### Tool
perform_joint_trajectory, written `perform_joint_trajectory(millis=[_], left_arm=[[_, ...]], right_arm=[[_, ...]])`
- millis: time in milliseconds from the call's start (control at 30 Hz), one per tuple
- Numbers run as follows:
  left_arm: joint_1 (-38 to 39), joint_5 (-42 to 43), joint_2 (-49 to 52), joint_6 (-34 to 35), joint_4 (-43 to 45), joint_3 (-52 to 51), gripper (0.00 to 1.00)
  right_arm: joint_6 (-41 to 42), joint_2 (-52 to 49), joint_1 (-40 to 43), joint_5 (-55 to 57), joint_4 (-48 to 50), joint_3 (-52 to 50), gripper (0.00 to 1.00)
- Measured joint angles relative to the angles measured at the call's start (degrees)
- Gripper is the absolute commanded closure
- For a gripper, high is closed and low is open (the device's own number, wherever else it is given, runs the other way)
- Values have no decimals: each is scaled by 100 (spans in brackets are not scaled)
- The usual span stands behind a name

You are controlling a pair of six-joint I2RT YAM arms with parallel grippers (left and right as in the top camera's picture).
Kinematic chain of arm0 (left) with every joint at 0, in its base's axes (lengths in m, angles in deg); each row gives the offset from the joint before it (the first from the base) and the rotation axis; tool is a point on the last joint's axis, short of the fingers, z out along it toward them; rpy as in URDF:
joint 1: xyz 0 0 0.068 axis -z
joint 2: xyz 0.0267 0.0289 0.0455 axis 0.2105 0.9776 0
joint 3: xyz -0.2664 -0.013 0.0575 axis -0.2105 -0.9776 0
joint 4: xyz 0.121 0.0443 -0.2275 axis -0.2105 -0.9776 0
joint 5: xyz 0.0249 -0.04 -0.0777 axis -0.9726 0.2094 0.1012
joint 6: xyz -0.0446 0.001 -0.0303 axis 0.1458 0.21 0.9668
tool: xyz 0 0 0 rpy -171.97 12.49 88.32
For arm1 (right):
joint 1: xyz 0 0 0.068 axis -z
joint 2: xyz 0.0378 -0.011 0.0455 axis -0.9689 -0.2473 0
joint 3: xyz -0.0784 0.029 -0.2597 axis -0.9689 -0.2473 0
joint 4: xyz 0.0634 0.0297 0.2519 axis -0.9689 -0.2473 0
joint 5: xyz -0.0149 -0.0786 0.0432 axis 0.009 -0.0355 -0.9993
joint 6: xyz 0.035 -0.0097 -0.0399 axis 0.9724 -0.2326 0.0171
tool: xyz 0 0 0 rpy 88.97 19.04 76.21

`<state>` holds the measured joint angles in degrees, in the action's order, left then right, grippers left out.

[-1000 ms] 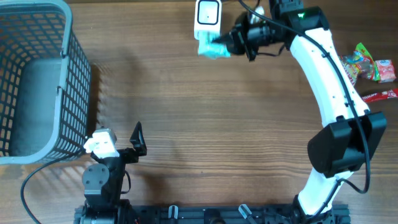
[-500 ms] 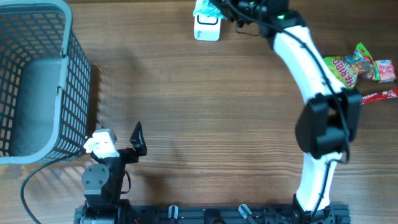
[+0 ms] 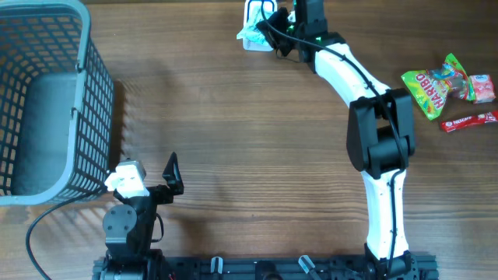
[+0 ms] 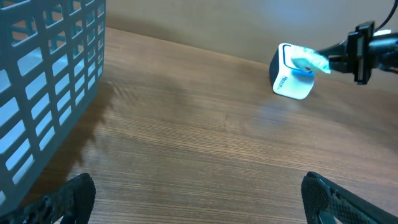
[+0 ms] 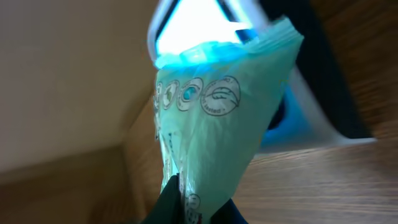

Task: Scan the item barcode
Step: 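Lift the wipes pack and hold it at the white scanner, then carry the wipes pack to the far right and release it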

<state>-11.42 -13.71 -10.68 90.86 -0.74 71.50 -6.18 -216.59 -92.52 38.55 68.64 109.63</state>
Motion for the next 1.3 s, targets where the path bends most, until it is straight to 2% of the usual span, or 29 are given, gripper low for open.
perform_joint_trajectory(millis=[233,333,567,733,900,1000,1133,1300], left_arm=[[0,0,0,2,0,0,0],[0,0,0,2,0,0,0],[0,0,0,0,0,0,0],[0,0,0,0,0,0,0],[0,0,0,2,0,0,0],[0,0,0,0,0,0,0],[0,0,0,0,0,0,0],[0,0,0,0,0,0,0]], right_arm=[[-46,-2,-26,144,-151,28,95],[-162,-2,-20,153,-608,247,95],[-903,140,164,363,-3073,1558,95],[-1604,1152,614,767,-5108,1891,95],[-2170,1971,1561,1867,-6441,2061,95],[-2437,2017,2291,2535,-6662,1991,95],[-2608,1985,3193,3088,-6653,1325,95],[-2671,1982,3943,3366,-5821,205,95]])
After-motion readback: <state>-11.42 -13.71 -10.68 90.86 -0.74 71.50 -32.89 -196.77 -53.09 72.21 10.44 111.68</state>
